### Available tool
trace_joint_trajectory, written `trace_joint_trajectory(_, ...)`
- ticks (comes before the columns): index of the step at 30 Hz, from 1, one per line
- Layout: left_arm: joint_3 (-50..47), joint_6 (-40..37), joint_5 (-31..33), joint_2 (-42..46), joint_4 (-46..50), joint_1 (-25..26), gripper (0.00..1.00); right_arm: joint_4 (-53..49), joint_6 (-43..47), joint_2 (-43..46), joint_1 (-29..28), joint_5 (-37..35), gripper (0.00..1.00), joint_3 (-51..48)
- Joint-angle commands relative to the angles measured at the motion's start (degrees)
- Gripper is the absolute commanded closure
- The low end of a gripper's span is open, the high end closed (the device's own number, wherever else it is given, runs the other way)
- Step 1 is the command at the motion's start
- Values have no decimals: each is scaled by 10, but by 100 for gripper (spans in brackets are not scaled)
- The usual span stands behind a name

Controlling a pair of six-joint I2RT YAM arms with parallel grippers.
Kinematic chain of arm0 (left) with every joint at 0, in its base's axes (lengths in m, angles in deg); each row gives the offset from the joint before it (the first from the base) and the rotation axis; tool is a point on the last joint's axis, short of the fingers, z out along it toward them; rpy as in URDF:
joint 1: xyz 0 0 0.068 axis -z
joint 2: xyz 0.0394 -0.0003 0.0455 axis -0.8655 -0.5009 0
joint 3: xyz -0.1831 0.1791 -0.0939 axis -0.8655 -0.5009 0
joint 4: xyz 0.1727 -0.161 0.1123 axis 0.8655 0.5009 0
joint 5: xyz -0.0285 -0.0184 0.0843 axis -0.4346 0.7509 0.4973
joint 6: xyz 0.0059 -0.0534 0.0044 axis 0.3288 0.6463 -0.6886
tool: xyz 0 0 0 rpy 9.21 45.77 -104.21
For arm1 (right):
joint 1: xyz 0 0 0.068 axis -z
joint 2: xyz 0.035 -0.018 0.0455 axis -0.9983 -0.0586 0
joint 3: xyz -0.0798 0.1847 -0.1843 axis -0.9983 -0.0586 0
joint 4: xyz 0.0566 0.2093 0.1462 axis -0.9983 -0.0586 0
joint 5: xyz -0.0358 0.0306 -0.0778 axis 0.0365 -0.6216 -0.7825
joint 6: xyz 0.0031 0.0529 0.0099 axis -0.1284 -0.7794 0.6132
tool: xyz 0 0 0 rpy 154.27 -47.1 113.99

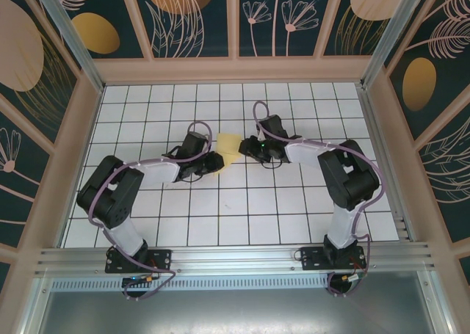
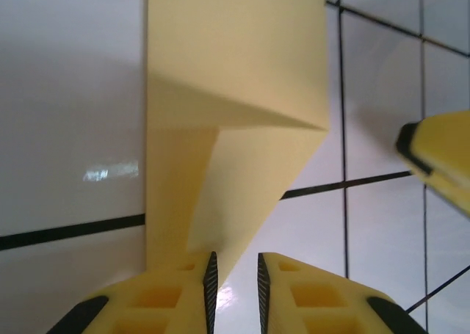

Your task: Fold a paper plane with a square sheet of paper (pick it up from the middle)

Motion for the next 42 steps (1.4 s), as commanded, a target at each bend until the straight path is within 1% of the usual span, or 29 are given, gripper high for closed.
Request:
trace_joint_trajectory(1, 2, -6, 45, 25, 0, -3, 73, 42, -33, 26, 0, -10, 58, -20)
trace_joint_trajectory(6, 6, -6, 49, 10, -23, -3, 69, 47, -53, 3, -3, 12, 57, -12)
trace_joint_trajectory(12, 23, -8, 50, -24, -28, -3, 70, 45, -57, -14, -6, 23, 57, 4)
trace_joint_trajectory(18, 37, -28, 98, -46, -4, -3, 73, 44, -60, -23, -6, 33, 58, 9)
trace_joint_trajectory(23, 48, -39, 123, -60, 18, -3, 74, 47, -66, -30, -6, 46, 58, 15)
trace_joint_trajectory(24, 48, -41, 125, -63, 20, -3, 74, 47, -68, -31, -16, 46, 58, 17)
trace_joint_trajectory(26, 51, -43, 128, -66, 26, -3, 74, 45, -71, -35, -19, 48, 59, 22)
trace_joint_trajectory(35, 58, -49, 132, -76, 37, -3, 76, 23, -79, -58, -25, 40, 60, 46)
trace_joint_trajectory(42, 61, -49, 137, -84, 44, -3, 77, -2, -87, -63, -24, 16, 58, 56)
